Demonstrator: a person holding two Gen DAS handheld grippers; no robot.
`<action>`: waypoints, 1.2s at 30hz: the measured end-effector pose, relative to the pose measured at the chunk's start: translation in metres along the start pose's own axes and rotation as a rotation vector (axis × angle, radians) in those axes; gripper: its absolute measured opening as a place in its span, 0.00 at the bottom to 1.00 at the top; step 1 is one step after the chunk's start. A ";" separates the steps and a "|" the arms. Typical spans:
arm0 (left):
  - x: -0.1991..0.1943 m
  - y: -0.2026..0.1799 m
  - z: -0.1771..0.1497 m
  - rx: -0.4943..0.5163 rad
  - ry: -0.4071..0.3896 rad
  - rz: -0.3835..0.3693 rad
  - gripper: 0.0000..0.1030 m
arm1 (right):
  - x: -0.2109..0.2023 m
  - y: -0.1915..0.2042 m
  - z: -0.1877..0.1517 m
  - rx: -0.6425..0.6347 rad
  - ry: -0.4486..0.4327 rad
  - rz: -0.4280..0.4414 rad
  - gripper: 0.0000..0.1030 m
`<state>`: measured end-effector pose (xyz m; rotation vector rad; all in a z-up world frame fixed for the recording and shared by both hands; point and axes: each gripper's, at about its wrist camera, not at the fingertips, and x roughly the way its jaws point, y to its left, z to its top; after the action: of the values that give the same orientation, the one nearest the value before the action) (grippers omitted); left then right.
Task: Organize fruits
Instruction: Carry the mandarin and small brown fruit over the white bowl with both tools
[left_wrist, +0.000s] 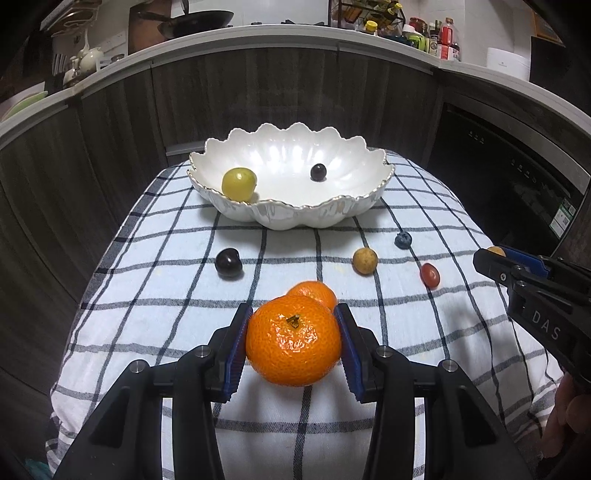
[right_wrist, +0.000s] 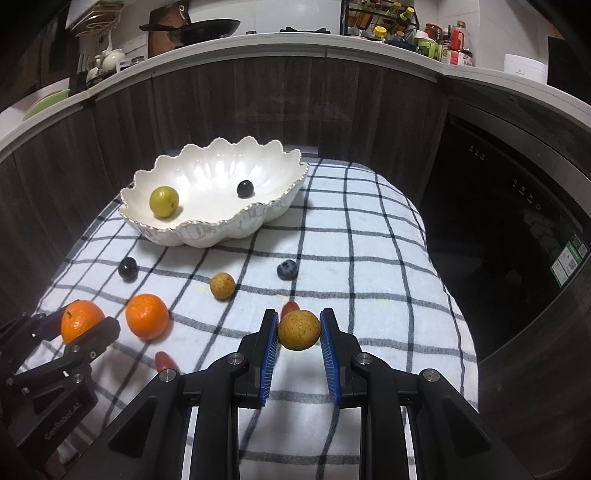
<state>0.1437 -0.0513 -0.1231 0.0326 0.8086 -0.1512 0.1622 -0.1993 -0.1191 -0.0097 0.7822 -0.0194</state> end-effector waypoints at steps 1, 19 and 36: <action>0.000 0.001 0.002 -0.004 0.001 0.002 0.43 | 0.000 0.001 0.002 -0.002 0.000 0.003 0.24; 0.004 0.006 0.048 -0.021 -0.010 0.021 0.43 | 0.004 0.012 0.047 -0.007 -0.016 0.055 0.24; 0.020 0.012 0.102 -0.024 -0.048 0.028 0.43 | 0.023 0.012 0.090 -0.030 -0.055 0.074 0.24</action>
<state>0.2330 -0.0509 -0.0675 0.0171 0.7616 -0.1153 0.2420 -0.1878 -0.0717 -0.0094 0.7278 0.0627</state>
